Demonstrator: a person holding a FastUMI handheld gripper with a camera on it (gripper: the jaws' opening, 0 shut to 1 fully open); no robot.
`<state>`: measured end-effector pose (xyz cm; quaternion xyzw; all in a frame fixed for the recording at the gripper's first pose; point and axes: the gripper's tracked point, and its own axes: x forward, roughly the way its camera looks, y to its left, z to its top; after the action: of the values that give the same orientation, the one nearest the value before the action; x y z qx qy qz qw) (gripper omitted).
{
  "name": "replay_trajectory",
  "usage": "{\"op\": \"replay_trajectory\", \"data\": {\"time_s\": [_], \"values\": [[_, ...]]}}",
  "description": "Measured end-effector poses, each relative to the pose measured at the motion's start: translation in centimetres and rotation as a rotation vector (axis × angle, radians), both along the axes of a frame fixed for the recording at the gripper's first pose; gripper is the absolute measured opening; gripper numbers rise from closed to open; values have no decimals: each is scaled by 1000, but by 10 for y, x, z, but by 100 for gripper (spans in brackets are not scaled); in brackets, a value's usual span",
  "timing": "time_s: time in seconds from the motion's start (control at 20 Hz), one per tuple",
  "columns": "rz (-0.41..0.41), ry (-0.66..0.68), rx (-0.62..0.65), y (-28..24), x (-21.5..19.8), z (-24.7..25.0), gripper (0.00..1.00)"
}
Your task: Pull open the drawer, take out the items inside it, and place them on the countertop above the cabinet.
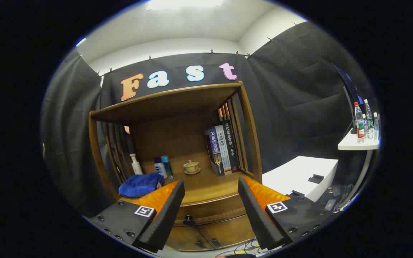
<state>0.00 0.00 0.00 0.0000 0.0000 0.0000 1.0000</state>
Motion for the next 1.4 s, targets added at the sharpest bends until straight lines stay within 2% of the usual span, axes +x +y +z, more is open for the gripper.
{"op": "replay_trajectory", "data": {"time_s": [0.2, 0.7, 0.8, 1.15, 1.4], "values": [[30, 12, 10, 16, 1, -13, 98], [62, -12, -103, 56, 4, -12, 98], [89, -15, -96, 64, 1, -14, 98], [99, 1, -55, 68, 5, -25, 98], [129, 7, -9, 73, 25, -53, 98]]}}
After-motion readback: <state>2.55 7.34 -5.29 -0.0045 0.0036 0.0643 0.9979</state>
